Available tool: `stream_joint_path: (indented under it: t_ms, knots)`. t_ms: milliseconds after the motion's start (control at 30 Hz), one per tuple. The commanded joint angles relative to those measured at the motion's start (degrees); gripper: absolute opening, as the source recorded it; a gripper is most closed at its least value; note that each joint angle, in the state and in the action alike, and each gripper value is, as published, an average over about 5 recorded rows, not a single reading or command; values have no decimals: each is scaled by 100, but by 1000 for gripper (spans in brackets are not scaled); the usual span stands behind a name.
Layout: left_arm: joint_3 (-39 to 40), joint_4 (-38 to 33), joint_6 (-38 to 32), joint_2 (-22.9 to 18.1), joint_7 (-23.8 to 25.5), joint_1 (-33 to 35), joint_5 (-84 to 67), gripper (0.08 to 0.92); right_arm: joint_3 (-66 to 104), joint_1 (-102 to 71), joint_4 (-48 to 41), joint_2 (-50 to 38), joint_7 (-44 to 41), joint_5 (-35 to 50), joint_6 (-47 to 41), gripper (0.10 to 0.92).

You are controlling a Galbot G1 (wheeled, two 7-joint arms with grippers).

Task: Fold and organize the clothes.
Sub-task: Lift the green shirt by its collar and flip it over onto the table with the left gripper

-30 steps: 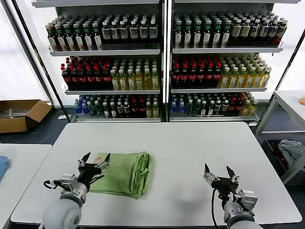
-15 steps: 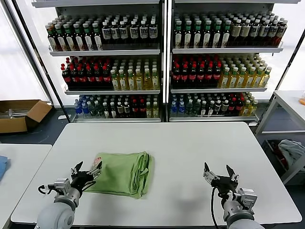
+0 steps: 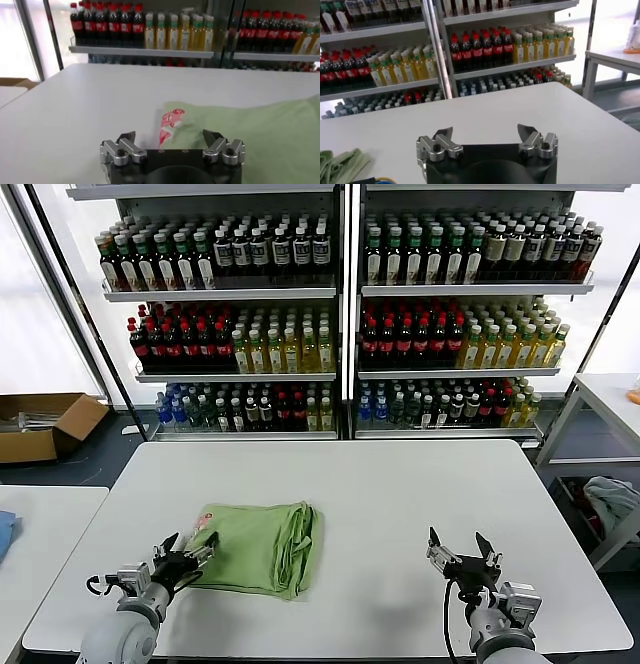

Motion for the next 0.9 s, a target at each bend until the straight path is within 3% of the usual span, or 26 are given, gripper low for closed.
stream_joint_path:
  t_ms: [33,767,900]
  knots:
    - [-12,223,10,22,149,3,-139,806,-6,-2,3,2,3,-3,7,823]
    - [-7,130,-338,-88,264,79,42,188,-20,38,-72,-9,12,3,31,823]
    - [-163,124,-436,-25,288,137,38,117,-23,81,-104,-24,20,8,31,823]
